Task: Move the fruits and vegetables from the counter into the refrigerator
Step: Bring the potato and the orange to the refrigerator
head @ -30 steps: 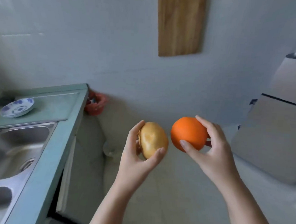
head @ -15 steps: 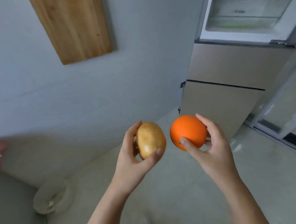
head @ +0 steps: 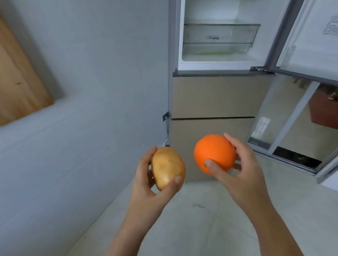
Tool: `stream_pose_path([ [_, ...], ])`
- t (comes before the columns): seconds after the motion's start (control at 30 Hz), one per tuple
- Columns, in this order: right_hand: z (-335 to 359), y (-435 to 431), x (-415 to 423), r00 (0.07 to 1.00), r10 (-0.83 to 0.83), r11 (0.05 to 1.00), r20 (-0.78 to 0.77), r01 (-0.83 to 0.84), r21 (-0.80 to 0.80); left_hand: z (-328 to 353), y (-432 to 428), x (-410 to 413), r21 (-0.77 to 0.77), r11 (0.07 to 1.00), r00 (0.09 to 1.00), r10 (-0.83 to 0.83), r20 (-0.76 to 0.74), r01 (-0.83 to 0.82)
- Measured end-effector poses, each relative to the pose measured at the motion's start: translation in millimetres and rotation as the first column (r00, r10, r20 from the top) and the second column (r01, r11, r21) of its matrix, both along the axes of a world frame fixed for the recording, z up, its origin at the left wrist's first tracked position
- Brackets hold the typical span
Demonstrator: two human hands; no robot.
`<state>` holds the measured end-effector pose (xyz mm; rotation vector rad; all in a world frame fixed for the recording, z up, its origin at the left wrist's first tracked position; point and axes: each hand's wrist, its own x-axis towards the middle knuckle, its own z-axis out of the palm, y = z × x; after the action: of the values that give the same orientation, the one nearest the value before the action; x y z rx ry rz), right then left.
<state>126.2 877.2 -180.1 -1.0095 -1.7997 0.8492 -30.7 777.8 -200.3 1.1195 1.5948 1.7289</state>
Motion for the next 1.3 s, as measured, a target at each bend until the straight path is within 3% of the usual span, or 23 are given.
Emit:
stream_pose_path([
  [0.33,-3,146,24,0.987,-0.161,0.985,0.016,0.160,0.059,1,174,9,0.017,0.992,0.988,-0.122,-0.097,0.124],
  [0.53,26,262,48,0.986,-0.165,0.983,-0.001,0.165,0.085,30,301,34,0.058,0.986,0.978,-0.149,-0.144,0.159],
  [0.7,45,349,56,0.991,-0.131,0.985,-0.003,0.131,0.117,46,379,37,0.136,0.986,0.984,-0.071,-0.161,0.094],
  [0.97,53,450,24,0.996,-0.076,0.986,0.039,0.069,0.150,54,474,3,0.152,0.987,0.982,-0.029,-0.186,0.058],
  [1.3,106,594,-54,0.994,-0.112,0.926,0.001,0.104,0.362,110,627,-81,0.282,0.955,0.950,0.001,-0.313,0.092],
])
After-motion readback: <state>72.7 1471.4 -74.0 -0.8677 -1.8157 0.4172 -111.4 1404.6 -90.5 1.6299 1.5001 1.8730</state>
